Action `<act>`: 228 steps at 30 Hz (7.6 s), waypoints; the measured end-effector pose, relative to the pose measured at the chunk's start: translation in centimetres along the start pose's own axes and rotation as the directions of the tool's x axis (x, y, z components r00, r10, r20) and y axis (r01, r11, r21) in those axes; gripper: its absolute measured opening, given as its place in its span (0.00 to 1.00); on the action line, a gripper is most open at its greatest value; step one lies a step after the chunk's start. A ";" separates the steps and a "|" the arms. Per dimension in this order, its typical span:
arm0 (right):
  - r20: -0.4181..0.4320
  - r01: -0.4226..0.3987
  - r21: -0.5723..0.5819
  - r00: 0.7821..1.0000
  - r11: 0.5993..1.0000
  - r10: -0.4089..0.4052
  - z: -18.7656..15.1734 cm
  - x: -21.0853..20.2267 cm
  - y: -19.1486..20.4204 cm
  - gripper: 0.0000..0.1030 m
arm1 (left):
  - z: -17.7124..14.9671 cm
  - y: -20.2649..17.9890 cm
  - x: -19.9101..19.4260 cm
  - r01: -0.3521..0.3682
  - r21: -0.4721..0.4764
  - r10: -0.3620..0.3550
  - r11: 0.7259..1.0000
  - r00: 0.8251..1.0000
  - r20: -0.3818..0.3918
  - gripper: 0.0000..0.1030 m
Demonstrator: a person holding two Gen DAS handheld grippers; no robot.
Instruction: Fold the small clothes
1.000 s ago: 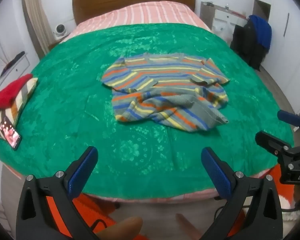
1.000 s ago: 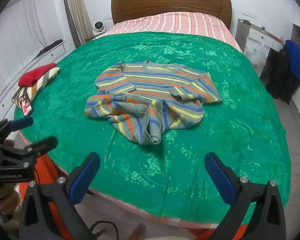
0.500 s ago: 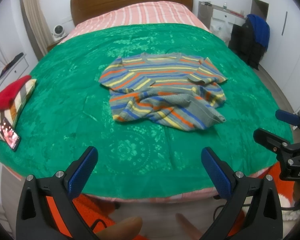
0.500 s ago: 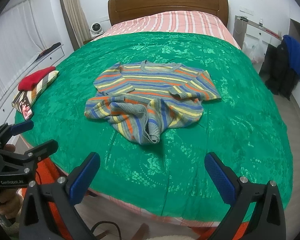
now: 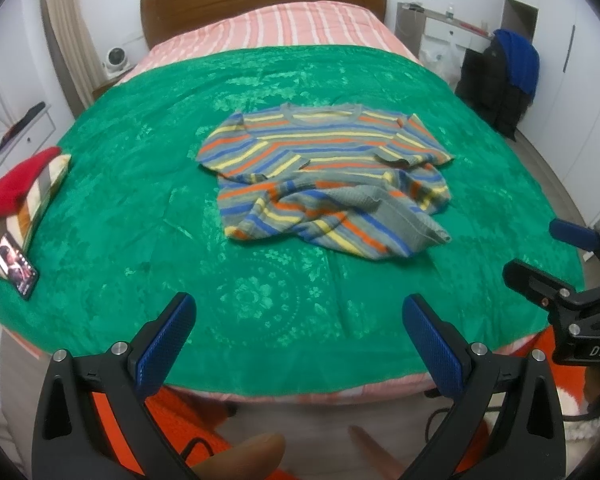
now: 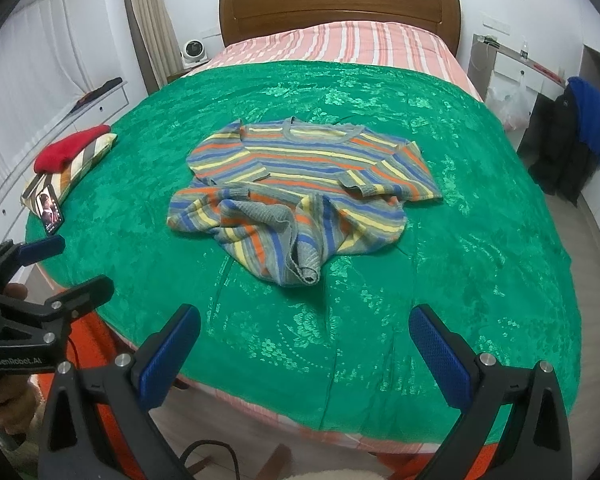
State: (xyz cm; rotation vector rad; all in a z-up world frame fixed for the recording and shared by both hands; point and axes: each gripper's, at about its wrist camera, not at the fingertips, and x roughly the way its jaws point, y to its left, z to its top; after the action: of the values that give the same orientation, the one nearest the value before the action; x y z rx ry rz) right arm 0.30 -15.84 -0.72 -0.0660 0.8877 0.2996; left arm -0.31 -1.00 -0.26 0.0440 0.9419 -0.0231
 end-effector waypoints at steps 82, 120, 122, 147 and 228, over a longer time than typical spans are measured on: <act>-0.001 -0.005 0.021 1.000 1.000 0.005 -0.2 0.3 -0.3 1.00 | -0.6 2.4 1.3 0.019 -0.071 -0.020 0.997 0.999 -0.025 1.00; -0.335 -0.319 0.283 0.851 0.905 0.405 -11.2 8.7 -7.5 0.21 | -5.9 12.1 6.9 0.231 0.055 -0.213 0.971 0.951 -0.226 0.41; -0.322 -0.277 0.301 0.871 0.913 0.371 -11.6 8.6 -8.6 0.32 | -5.1 12.1 6.8 0.213 0.025 -0.205 0.977 0.962 -0.181 0.68; -0.308 -0.211 0.168 0.917 0.963 0.255 -8.3 6.8 -11.0 0.04 | -5.2 10.7 10.4 0.168 0.054 -0.138 0.984 0.926 -0.352 0.03; 0.103 -0.122 0.717 0.992 0.686 0.068 2.7 16.9 -42.1 0.58 | -1.6 4.9 11.6 -0.063 -0.048 0.059 0.997 0.995 -0.081 0.86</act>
State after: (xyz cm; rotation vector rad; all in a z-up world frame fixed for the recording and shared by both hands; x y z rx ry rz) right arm 24.27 -51.73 -14.86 0.7361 0.8892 0.0250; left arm 5.38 3.94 -10.46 0.0270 1.0204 0.0591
